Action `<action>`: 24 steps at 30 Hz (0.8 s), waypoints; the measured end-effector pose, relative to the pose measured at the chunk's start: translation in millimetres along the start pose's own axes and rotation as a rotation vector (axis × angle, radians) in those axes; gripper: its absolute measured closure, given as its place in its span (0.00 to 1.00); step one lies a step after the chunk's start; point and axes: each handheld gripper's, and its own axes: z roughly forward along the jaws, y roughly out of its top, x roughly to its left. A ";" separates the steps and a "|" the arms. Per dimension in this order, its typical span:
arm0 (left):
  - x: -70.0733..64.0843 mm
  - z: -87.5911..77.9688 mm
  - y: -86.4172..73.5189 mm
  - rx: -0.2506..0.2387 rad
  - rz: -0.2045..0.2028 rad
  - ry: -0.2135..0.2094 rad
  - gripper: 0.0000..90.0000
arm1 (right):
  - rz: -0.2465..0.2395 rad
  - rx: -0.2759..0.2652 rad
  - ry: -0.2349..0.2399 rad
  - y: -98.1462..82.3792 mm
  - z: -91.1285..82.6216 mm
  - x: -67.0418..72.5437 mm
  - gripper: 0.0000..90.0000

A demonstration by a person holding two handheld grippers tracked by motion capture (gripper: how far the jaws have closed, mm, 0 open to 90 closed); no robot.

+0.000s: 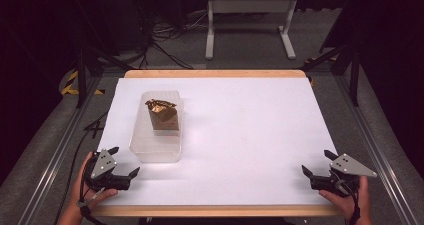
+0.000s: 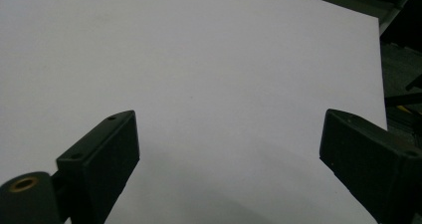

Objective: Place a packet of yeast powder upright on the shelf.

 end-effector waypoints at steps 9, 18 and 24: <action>0.1 1.0 2.3 -0.015 0.005 -0.006 0.04 | 0.003 -0.003 -0.037 -5.9 -1.4 2.5 0.10; 0.2 1.9 1.1 -0.011 0.001 -0.011 0.04 | 0.009 -0.013 -0.046 -4.5 -2.0 4.4 0.10; 0.2 1.8 0.6 -0.006 0.001 -0.007 0.04 | 0.009 -0.015 -0.048 -4.5 -0.8 4.6 0.11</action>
